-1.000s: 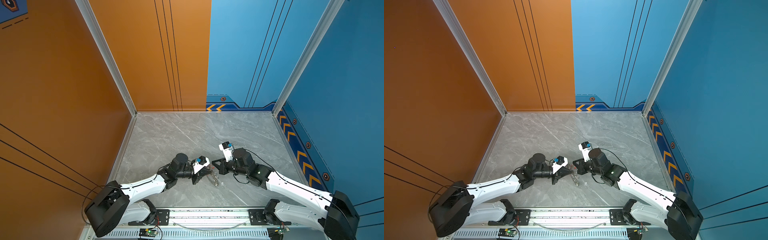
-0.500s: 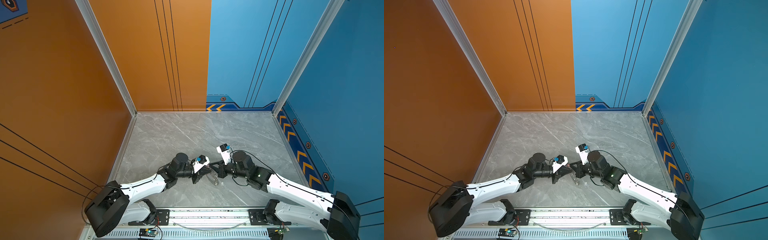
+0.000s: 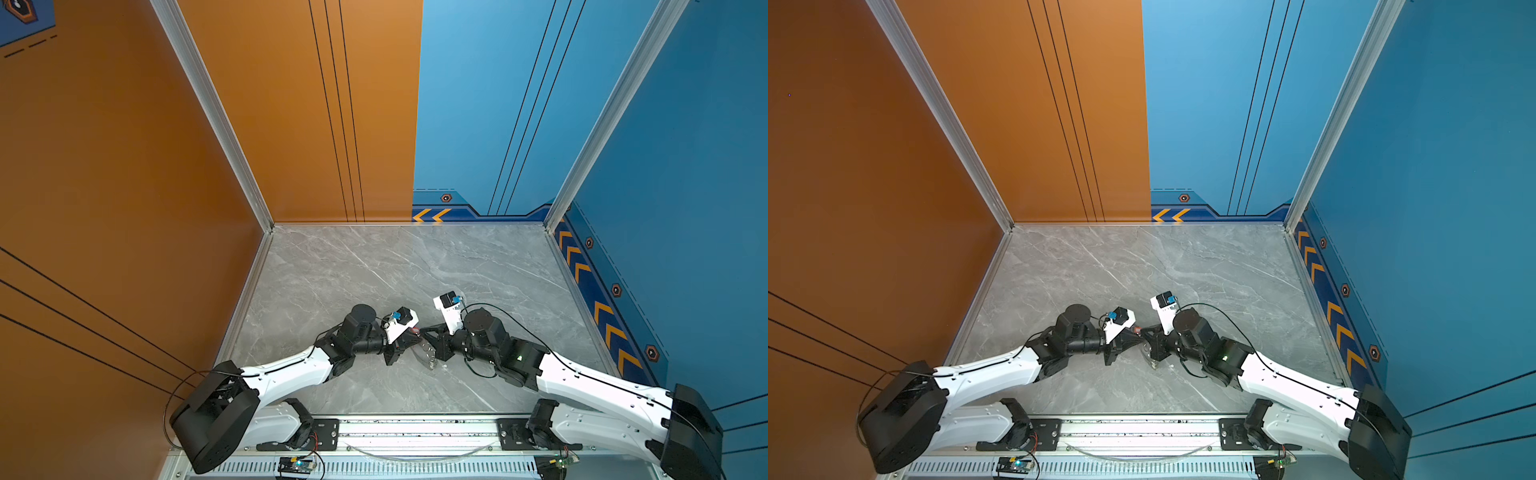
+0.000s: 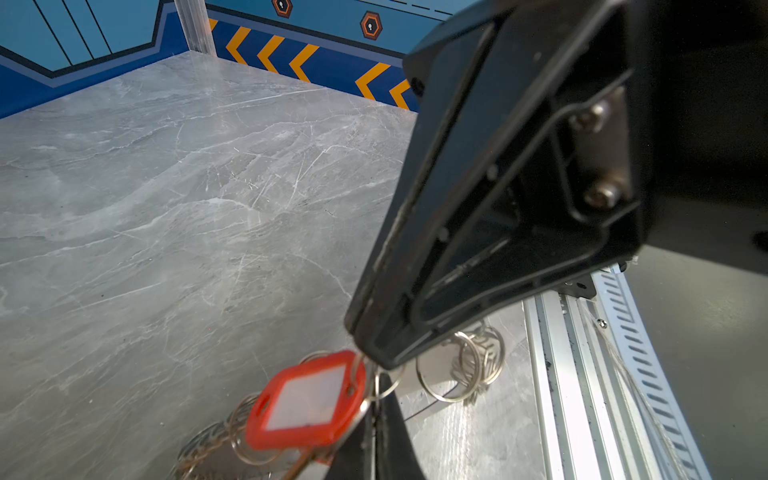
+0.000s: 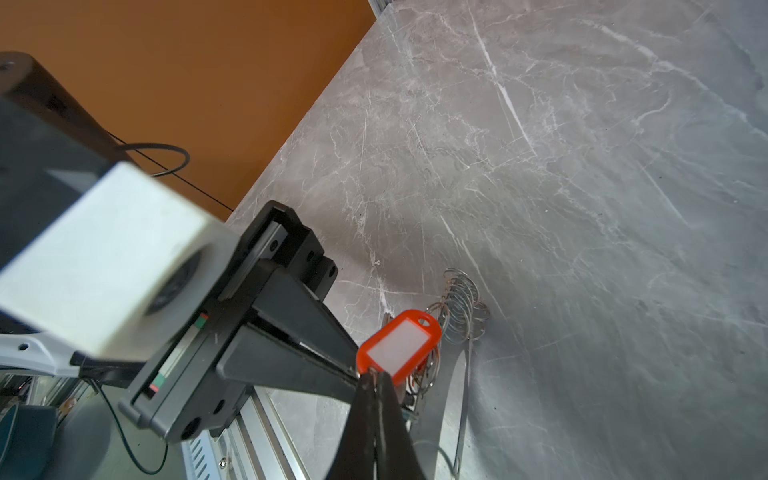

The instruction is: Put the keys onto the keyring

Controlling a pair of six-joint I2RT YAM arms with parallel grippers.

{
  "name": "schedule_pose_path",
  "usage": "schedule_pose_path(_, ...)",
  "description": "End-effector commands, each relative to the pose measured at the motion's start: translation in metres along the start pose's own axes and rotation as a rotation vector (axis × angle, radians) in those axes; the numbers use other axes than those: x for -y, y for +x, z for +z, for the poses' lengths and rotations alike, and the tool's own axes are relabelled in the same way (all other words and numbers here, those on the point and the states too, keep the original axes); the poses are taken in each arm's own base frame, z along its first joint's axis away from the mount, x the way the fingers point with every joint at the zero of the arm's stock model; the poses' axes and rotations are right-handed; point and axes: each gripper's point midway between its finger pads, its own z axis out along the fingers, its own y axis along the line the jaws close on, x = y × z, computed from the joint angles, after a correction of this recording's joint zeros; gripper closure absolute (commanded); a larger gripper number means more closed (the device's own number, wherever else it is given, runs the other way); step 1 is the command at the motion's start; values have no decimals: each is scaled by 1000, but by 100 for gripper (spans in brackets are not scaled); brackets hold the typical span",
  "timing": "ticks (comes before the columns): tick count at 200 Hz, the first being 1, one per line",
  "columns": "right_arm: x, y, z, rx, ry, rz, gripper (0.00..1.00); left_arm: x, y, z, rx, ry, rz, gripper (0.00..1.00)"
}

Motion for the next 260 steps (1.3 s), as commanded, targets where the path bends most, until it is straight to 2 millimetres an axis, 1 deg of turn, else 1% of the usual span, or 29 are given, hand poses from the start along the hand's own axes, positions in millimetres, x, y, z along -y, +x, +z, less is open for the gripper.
schedule_pose_path(1,10,-4,0,39,54,-28,100,-5,4,0,-25,-17,-20,100)
schedule_pose_path(53,16,-2,2,32,97,-37,100,-5,5,0,-27,-18,-16,100)
schedule_pose_path(81,18,5,2,9,111,-51,100,-8,4,-1,-23,-36,-18,100)
schedule_pose_path(109,12,5,2,8,96,-56,100,-10,3,-1,-23,-44,-23,100)
schedule_pose_path(141,-1,-4,-1,48,50,-69,100,-13,4,0,-29,-54,-28,100)
schedule_pose_path(156,-4,-3,-2,49,38,-91,100,-13,5,-1,-28,-53,-30,100)
schedule_pose_path(176,-1,1,-5,44,42,-118,100,-9,4,-2,-22,-29,-29,100)
schedule_pose_path(195,1,1,-8,51,21,-125,100,6,1,-3,-11,64,-41,100)
schedule_pose_path(208,-5,-1,-9,57,-42,-124,100,14,-1,-4,1,126,-57,100)
schedule_pose_path(213,-6,1,-10,52,-61,-128,100,16,-2,-3,3,144,-62,100)
schedule_pose_path(222,-10,2,-10,50,-98,-138,100,18,-1,-2,-1,166,-69,100)
schedule_pose_path(234,-13,8,-10,30,-129,-163,100,21,0,-1,-5,190,-68,100)
schedule_pose_path(260,-20,13,-12,23,-179,-272,100,20,1,-2,-5,184,-58,100)
